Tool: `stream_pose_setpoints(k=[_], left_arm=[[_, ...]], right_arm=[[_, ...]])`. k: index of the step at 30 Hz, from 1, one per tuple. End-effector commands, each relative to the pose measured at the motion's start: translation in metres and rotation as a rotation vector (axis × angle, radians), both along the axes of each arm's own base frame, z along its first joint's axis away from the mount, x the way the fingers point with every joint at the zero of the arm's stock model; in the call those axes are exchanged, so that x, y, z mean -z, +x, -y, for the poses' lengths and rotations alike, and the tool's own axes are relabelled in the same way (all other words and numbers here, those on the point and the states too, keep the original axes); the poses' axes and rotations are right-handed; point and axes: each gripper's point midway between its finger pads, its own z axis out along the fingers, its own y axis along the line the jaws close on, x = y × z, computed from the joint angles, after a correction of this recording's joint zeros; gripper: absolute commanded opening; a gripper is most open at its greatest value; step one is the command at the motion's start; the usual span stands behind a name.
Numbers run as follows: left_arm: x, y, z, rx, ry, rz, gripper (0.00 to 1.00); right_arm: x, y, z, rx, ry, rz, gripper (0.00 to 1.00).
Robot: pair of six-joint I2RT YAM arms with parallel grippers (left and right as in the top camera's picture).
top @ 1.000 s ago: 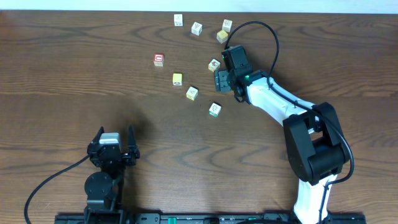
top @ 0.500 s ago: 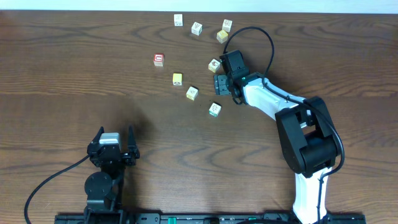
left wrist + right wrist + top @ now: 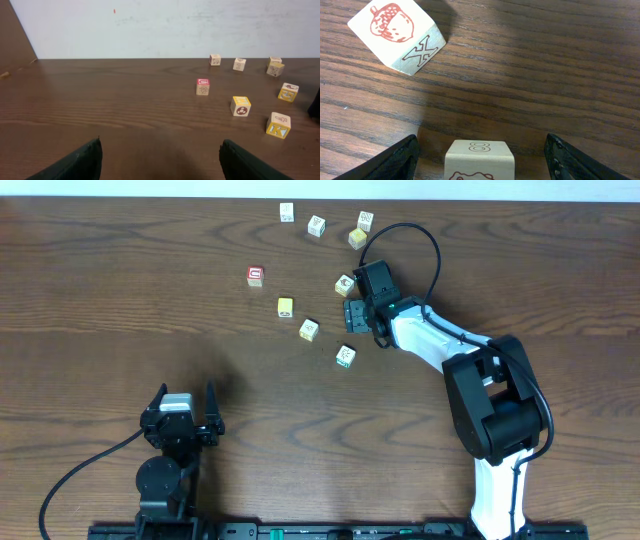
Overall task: Lift 5 blocks
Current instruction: 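Lower the open right gripper around the frog block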
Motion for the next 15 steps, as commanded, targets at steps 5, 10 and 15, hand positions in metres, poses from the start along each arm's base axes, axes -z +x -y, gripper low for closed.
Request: stream_pose_setpoints(k=[5,10,15], left_arm=[[0.0182,-0.0016,-0.0011,-0.009,-0.004,-0.057,0.75],[0.0181,-0.0016,-0.0011,-0.009,-0.004,-0.057,0.76],[0.0182,-0.0016,-0.0011,-0.009,-0.004,-0.057,0.75]], right_arm=[[0.0092,-0.0028,-0.0016,-0.001,0.0,-0.02,0.78],[0.0102,-0.0055,-0.0062,-0.017,0.021,-0.034,0.78],[0.0101,-0.0055,-0.0063,-0.017,0.022,-0.034,0.79]])
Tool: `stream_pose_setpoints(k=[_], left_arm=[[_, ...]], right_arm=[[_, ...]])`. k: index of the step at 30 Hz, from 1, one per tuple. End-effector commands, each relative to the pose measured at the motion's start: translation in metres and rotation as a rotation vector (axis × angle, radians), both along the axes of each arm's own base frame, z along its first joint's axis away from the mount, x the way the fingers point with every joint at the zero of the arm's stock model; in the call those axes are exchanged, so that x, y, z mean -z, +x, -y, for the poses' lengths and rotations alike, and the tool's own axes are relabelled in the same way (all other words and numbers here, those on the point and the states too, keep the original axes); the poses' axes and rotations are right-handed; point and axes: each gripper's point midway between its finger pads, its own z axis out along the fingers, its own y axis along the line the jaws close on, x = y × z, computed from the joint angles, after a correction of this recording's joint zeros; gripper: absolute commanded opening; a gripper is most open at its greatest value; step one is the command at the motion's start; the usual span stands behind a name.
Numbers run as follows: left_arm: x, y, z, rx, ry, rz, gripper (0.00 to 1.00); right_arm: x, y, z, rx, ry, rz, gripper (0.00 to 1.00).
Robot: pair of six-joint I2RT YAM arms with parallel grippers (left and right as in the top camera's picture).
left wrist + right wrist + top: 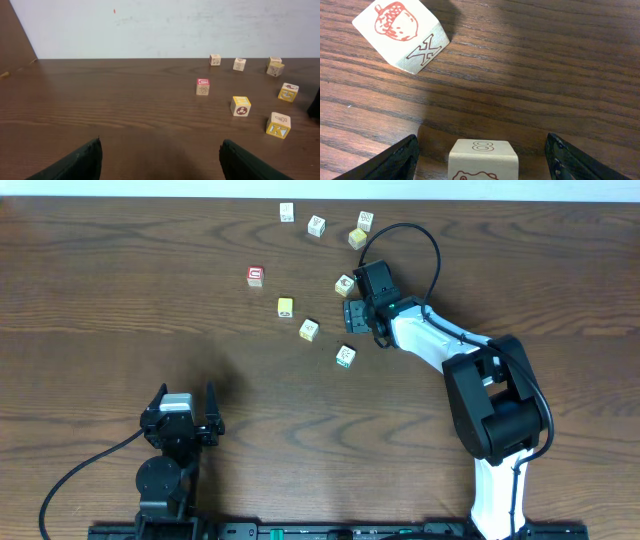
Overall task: Lift 5 blocks
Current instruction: 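Lower the open right gripper around the frog block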
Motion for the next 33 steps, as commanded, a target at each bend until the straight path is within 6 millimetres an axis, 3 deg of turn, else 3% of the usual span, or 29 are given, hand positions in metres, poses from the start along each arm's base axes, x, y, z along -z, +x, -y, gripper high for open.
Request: stream_pose_setpoints(k=[1,27,33], left_arm=[[0.018,-0.002,-0.001,-0.009,-0.004,-0.056,0.75],[0.018,-0.002,-0.001,-0.009,-0.004,-0.057,0.75],[0.018,-0.002,-0.001,-0.009,-0.004,-0.056,0.75]], right_arm=[[0.01,-0.004,-0.004,-0.008,0.008,-0.027,0.79],[0.009,-0.007,-0.005,-0.016,0.015,-0.042,0.76],[-0.005,-0.006,-0.006,-0.017,0.024,-0.021,0.77]])
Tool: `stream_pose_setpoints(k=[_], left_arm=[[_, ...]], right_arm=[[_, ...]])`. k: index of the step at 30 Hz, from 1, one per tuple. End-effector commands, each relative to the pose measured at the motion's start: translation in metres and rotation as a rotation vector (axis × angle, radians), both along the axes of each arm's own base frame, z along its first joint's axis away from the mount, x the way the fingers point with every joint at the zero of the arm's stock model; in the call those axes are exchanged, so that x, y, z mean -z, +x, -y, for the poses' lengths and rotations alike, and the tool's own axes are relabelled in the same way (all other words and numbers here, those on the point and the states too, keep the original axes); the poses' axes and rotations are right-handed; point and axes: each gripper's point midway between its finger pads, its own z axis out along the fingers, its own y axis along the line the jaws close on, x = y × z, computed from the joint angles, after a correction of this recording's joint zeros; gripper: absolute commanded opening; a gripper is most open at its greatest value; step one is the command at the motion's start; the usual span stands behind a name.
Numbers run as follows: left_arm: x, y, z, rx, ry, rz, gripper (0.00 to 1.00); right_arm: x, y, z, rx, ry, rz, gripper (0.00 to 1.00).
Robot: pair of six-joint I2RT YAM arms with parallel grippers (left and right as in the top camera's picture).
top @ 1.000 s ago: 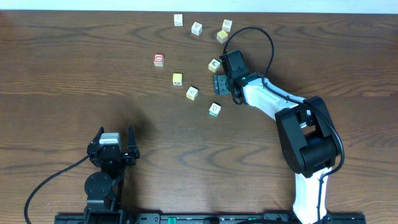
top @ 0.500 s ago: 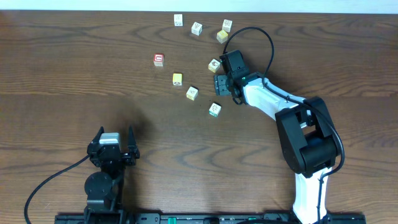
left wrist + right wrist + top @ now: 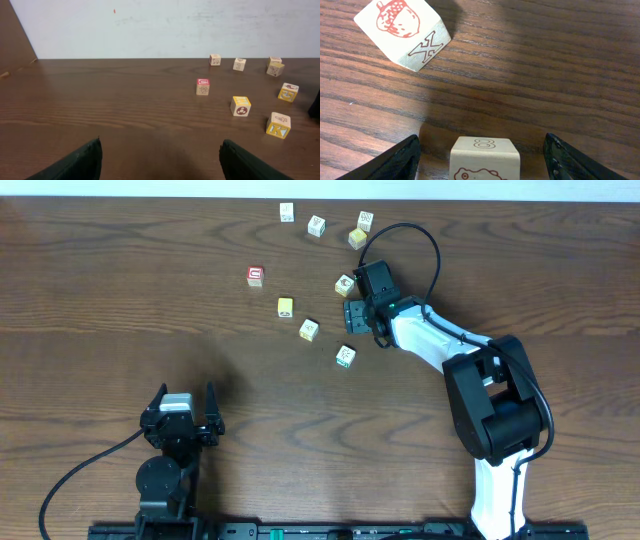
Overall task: Lift 5 blocks
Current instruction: 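Lower the open right gripper around the frog block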
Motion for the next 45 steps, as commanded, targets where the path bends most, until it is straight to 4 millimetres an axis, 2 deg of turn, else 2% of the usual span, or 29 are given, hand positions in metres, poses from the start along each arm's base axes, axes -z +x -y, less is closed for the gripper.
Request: stream_pose_setpoints(k=[1,6,17,26,30,45], left_arm=[[0.018,-0.002,-0.001,-0.009,-0.004,-0.057,0.76],[0.018,-0.002,-0.001,-0.009,-0.004,-0.057,0.76],[0.018,-0.002,-0.001,-0.009,-0.004,-0.056,0.75],[0.018,-0.002,-0.001,-0.009,-0.004,-0.057,0.75],[0.018,-0.002,-0.001,-0.009,-0.004,-0.056,0.76],[0.018,-0.002,-0.001,-0.009,-0.004,-0.057,0.76]], right_arm=[[-0.009,-0.003,-0.006,-0.013,0.027,-0.004,0.77],[-0.024,-0.001,-0.007,-0.019,0.035,0.023,0.77],[-0.02,-0.008,-0.004,-0.021,0.02,-0.01,0.75],[-0.025,-0.007,-0.004,-0.026,0.021,-0.001,0.75],[-0.025,-0.007,-0.004,-0.026,0.022,-0.001,0.72],[-0.025,-0.012,-0.014,-0.049,0.023,-0.002,0.71]])
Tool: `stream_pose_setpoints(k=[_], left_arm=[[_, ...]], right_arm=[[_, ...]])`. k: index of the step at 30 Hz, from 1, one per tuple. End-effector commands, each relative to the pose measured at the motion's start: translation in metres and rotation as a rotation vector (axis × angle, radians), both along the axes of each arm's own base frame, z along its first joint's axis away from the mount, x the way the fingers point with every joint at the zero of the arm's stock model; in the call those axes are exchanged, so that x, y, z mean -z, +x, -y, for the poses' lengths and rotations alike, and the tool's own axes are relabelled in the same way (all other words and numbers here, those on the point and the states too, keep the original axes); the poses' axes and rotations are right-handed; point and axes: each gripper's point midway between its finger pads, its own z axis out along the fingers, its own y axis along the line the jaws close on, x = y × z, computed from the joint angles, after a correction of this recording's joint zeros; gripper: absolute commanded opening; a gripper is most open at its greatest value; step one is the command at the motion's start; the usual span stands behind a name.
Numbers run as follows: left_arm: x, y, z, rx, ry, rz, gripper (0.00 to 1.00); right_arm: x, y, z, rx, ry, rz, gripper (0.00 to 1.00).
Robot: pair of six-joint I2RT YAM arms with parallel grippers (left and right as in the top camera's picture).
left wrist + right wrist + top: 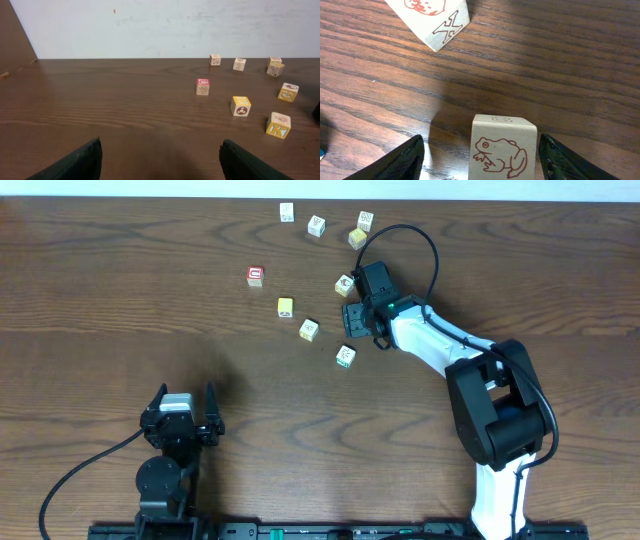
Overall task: Lift 5 blocks
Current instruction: 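Lower the open right gripper around the frog block, then close the right gripper on the frog block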
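Note:
A pale wooden block with a red frog (pixel 504 150) stands on the table between the fingers of my right gripper (pixel 481 150). The gripper is open, with a gap on both sides of the block. A second pale block marked X (pixel 432 20) lies ahead of it to the left, cut by the top edge. From overhead the right gripper (pixel 353 315) sits among the scattered blocks and hides the frog block. My left gripper (pixel 160 160) is open and holds nothing at the near left (pixel 182 425), far from all blocks.
Several more blocks are spread over the far middle of the table: a red one (pixel 255 276), a yellow one (pixel 285 307), a K block (pixel 278 125), one with green print (pixel 345 355) and white ones near the back edge (pixel 316 225). The right arm's cable (pixel 425 240) loops above.
In the right wrist view the frog block sits higher and shows its whole frog face. The X block has slid to the top edge. The fingers stand slightly closer together, still open.
At the oldest moment my right gripper was open over a block that showed only its 8 face at the bottom edge. Over the later moments the view crept along slightly. Now the frog face shows between the fingers. The left arm has stayed still throughout.

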Motion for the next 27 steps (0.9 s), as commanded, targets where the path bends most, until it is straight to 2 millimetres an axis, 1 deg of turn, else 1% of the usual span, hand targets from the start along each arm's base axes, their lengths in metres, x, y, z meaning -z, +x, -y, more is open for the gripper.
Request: stream_pose_setpoints(k=[1,7,11,14,16,27], left_arm=[[0.018,-0.002,-0.001,-0.009,-0.004,-0.057,0.75],[0.018,-0.002,-0.001,-0.009,-0.004,-0.057,0.75],[0.018,-0.002,-0.001,-0.009,-0.004,-0.057,0.75],[0.018,-0.002,-0.001,-0.009,-0.004,-0.057,0.75],[0.018,-0.002,-0.001,-0.009,-0.004,-0.057,0.75],[0.018,-0.002,-0.001,-0.009,-0.004,-0.057,0.75]], right_arm=[[-0.018,0.0,-0.009,-0.021,0.017,0.034,0.71],[-0.023,0.001,-0.009,-0.021,0.022,0.042,0.69],[-0.034,0.003,-0.01,-0.021,0.032,0.063,0.68],[-0.047,0.005,-0.01,-0.019,0.041,0.091,0.68],[-0.05,0.006,-0.01,-0.016,0.041,0.099,0.68],[-0.05,0.006,-0.009,-0.014,0.037,0.096,0.65]])
